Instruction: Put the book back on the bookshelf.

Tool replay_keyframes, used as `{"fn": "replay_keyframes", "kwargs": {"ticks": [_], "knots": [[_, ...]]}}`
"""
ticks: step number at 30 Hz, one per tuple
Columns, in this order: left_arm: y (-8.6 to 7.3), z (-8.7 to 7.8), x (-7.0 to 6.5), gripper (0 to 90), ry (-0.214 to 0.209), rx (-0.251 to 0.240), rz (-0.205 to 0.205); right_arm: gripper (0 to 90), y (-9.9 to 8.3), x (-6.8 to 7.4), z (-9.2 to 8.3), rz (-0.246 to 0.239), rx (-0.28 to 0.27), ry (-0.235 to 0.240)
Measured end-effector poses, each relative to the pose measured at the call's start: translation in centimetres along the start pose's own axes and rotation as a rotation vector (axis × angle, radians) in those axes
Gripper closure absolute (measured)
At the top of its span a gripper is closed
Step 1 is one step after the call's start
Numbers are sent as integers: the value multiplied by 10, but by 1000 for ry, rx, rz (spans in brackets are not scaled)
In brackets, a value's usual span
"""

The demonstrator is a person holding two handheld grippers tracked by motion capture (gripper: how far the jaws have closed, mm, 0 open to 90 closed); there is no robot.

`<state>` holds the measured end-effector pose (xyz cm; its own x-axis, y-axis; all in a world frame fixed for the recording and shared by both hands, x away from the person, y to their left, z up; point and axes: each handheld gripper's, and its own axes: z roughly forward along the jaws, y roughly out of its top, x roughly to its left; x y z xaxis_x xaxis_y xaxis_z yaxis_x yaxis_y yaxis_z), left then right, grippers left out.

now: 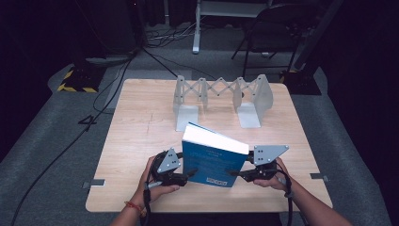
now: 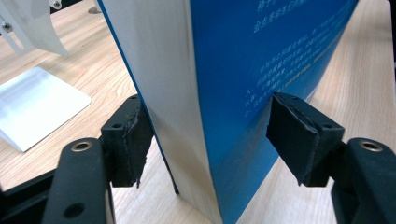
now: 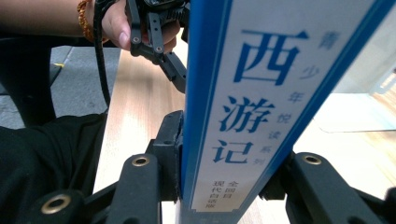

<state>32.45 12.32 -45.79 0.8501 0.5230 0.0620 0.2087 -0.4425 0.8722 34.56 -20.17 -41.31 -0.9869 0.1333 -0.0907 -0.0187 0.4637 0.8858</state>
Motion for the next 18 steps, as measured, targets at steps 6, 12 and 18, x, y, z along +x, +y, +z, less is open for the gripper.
{"fn": "replay_keyframes", "kwargs": {"ticks": [6, 12, 18], "knots": [[8, 14, -2, 300, 6, 0, 8, 598, -4, 0, -14, 18, 9, -45], [21, 36, -5, 296, -4, -7, 34, 595, -11, 2, -33, 29, 10, -100], [33, 58, -6, 293, -10, -10, 57, 595, -17, 1, -55, 55, 0, -164]]}}
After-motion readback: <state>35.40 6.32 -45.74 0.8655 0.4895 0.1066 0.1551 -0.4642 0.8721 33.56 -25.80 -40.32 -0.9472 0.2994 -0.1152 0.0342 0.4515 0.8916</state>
